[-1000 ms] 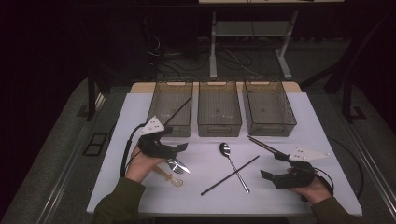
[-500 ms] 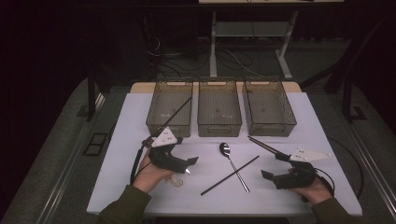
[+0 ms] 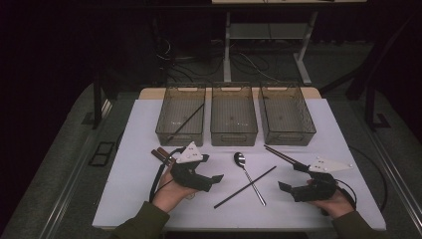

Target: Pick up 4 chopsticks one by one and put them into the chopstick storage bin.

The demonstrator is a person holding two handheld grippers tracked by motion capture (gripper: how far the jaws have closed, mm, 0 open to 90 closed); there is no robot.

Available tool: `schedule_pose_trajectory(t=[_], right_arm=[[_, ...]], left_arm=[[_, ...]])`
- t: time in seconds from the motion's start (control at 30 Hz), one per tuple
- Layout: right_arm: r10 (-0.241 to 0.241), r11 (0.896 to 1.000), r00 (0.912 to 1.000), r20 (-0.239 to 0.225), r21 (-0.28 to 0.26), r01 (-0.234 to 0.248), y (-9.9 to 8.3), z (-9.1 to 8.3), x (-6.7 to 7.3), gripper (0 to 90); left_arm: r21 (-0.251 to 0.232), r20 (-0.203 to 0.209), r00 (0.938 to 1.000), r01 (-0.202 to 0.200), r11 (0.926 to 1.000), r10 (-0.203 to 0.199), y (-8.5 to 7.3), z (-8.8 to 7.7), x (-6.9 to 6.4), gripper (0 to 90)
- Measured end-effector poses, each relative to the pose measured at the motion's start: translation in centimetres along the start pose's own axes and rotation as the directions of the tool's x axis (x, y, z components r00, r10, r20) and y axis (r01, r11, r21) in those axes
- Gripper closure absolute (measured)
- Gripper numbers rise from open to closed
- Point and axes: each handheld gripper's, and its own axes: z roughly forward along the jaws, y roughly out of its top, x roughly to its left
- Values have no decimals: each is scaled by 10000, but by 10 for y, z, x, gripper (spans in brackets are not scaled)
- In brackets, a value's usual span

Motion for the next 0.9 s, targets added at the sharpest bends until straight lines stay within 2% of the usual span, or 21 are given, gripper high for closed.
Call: schedule_pose_trajectory(t=[0.2,0.33,0.37,0.53,0.7,0.9], right_arm=[[13,10000,10000,4,0,-13,0,0,0,87],[-18,10000,10000,7,0,18,0,0,0,87],[7,10000,10000,2,1,-7,0,0,0,87],[9,10000,10000,18,-1,-9,0,0,0,87],[0,10000,10000,31,-24,0,0,0,0,87],[10,10000,10000,24,-8,-10,0,0,0,87]], left_arm=[[405,52,9999,-98,9991,96,-1,7,-9,260],[383,63,10000,19,9993,-21,0,9,-13,323],[484,110,9999,-46,9988,41,0,9,-13,337],[460,384,9991,154,9988,-171,-2,14,-18,419],[818,697,9975,-186,9965,128,-4,21,-24,535],[955,1067,9943,-10,9954,-92,-7,28,-27,659]])
